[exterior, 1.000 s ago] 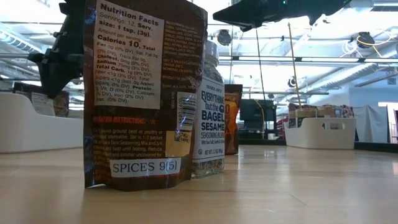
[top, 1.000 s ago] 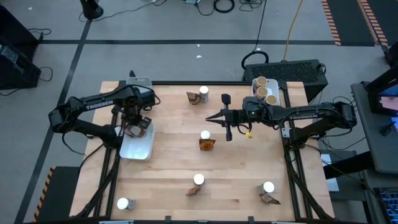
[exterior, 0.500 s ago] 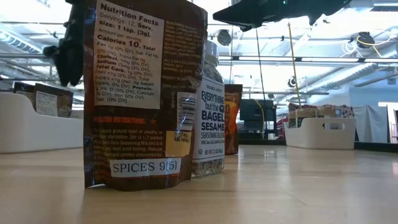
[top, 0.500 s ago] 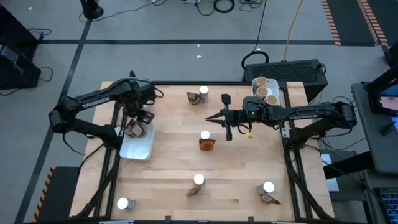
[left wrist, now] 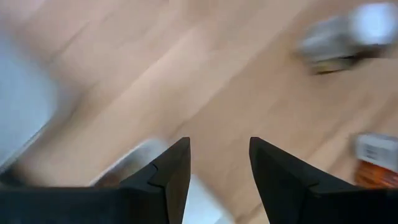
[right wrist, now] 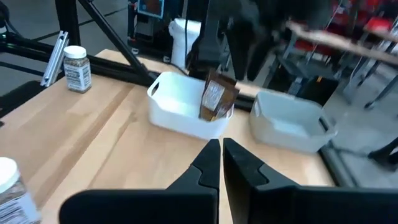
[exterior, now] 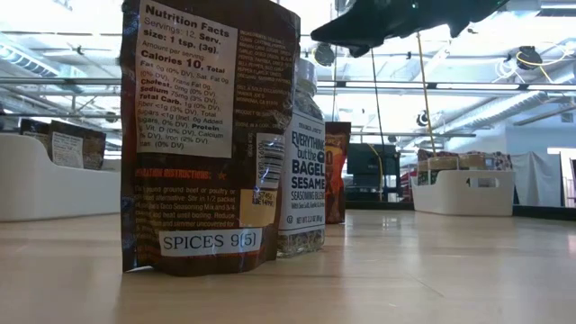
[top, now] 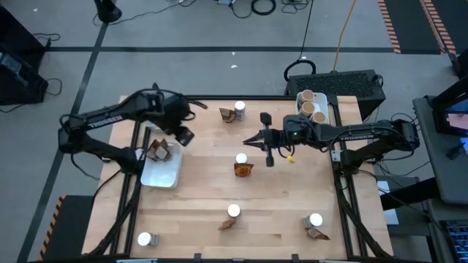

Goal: Sort spices by type
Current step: Put the orange seasoning pack into the left white bin

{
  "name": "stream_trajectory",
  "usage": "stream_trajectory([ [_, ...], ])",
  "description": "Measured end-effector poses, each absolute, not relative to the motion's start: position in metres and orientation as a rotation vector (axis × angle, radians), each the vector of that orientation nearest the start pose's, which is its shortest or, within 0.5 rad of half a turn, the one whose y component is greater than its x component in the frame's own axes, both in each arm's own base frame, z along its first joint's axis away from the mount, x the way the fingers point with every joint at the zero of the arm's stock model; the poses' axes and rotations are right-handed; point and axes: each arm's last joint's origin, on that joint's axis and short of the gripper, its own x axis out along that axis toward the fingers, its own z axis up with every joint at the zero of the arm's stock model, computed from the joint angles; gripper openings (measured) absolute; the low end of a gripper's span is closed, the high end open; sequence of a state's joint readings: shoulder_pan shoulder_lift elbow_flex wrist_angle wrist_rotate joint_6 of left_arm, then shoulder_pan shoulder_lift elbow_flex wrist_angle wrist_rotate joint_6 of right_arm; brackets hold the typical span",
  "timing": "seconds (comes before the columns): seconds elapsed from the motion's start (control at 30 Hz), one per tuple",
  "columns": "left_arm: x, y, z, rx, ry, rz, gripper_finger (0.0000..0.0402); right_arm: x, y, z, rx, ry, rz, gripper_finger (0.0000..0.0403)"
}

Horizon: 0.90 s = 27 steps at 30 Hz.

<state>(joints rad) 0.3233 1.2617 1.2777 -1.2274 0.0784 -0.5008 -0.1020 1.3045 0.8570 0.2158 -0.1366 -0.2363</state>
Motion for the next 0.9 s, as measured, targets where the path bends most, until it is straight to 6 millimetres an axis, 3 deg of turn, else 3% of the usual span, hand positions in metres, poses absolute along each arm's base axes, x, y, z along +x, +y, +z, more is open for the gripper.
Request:
stream_trajectory([
  [0.3,0.264,0.023,0.32,-0.393,0.863,0.202,0.0169,0.286,-0.014,0.271,-0.073,0.375,0.088,0.0],
  [0.5,0.293,0.007,0.298,-0.256,0.872,0.231,0.0169,0.283,0.0,0.266,-0.09,0.447,0.01,0.0],
  [0.67,0.301,0.027,0.284,-0.245,0.917,0.332,0.0169,0.275,0.006,0.267,-0.091,0.491,-0.036,0.0],
  [0.9,0.305,0.103,0.304,-0.079,0.897,0.379,0.0169,0.273,0.006,0.268,-0.097,0.502,-0.033,0.0],
])
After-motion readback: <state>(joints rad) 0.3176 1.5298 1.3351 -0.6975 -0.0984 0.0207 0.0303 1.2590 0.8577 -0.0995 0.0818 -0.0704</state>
